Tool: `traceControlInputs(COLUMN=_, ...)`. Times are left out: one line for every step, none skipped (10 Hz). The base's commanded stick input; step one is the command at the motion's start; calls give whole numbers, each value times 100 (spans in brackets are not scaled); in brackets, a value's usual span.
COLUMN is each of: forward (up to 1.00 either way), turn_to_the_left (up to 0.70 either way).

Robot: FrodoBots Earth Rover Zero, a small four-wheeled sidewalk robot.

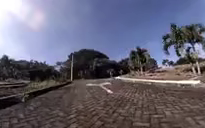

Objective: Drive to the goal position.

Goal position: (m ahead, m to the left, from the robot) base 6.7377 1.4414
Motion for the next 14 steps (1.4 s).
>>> traceControlInputs(forward=100, turn_to_the_left=0)
traceControlInputs(forward=100, turn_to_the_left=0)
traceControlInputs(forward=100, turn_to_the_left=0)
traceControlInputs(forward=100, turn_to_the_left=0)
traceControlInputs(forward=100, turn_to_the_left=0)
traceControlInputs(forward=100, turn_to_the_left=0)
traceControlInputs(forward=100, turn_to_the_left=0)
traceControlInputs(forward=100, turn_to_the_left=0)
traceControlInputs(forward=100, turn_to_the_left=0)
traceControlInputs(forward=100, turn_to_the_left=0)
traceControlInputs(forward=100, turn_to_the_left=0)
traceControlInputs(forward=100, turn_to_the_left=0)
traceControlInputs(forward=100, turn_to_the_left=0)
traceControlInputs(forward=100, turn_to_the_left=0)
